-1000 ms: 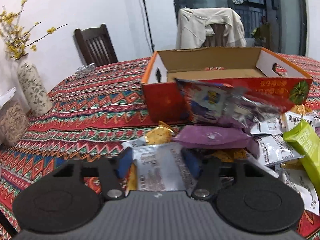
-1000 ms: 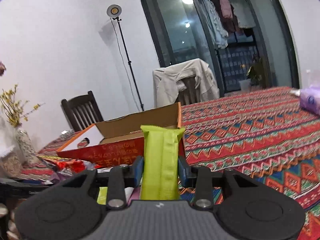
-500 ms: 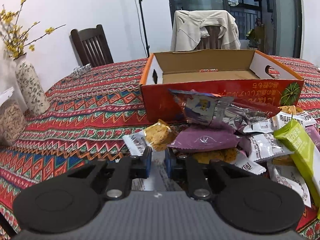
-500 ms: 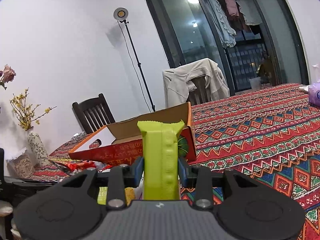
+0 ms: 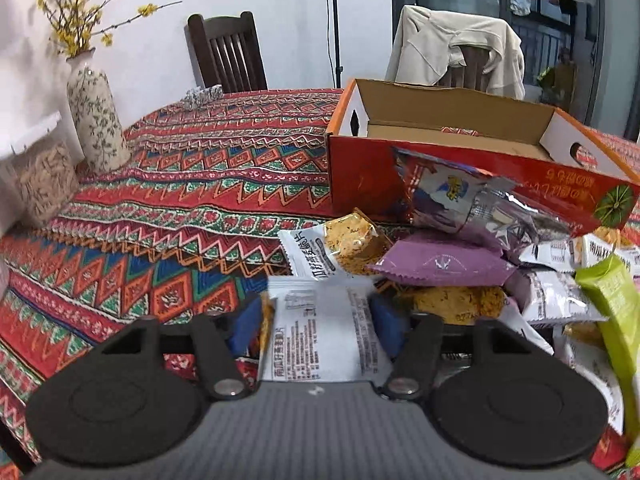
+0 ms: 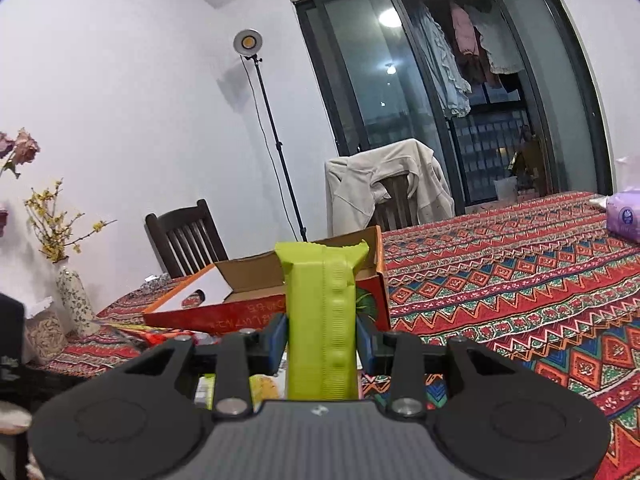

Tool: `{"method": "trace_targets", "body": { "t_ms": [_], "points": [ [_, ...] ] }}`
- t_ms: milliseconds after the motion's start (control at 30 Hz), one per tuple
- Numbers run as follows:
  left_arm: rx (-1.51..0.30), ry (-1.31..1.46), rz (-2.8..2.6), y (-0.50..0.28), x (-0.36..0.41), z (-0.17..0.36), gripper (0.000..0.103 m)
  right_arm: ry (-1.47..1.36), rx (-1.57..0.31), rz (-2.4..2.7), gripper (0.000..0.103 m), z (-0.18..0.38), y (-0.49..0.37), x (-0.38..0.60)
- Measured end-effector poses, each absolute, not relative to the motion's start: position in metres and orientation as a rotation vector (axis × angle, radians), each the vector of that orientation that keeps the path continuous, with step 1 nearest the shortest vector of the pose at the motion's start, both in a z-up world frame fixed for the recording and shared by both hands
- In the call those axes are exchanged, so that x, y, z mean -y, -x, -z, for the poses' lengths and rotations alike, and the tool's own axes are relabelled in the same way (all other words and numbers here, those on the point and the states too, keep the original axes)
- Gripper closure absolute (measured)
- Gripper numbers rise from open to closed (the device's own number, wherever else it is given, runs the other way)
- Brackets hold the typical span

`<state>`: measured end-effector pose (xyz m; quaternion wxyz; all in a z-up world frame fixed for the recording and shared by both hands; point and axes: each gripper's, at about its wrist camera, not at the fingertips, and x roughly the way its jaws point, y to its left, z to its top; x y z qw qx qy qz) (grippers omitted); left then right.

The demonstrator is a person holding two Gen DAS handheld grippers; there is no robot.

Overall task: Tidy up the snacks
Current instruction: 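Grasp the white printed packet with the left gripper while the right gripper lifts the green bar, then carry both packets over the cardboard box and open both grippers to drop them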

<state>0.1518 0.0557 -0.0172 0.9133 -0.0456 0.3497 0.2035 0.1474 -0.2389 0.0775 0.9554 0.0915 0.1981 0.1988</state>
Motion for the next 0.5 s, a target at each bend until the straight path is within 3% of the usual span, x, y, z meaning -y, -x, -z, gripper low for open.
{"method": "trace_targets", "body": {
  "t_ms": [133, 500],
  "points": [
    [-0.684, 0.122, -0.385, -0.137, -0.055, 0.013, 0.057, -0.17, -0.375, -0.408, 0.068, -0.091, -0.131, 0.239],
    [-0.534, 0.105, -0.366, -0.089, -0.047, -0.023, 0.057, -0.168, -0.344, -0.418, 0.068, -0.113, -0.107, 0.242]
  ]
}}
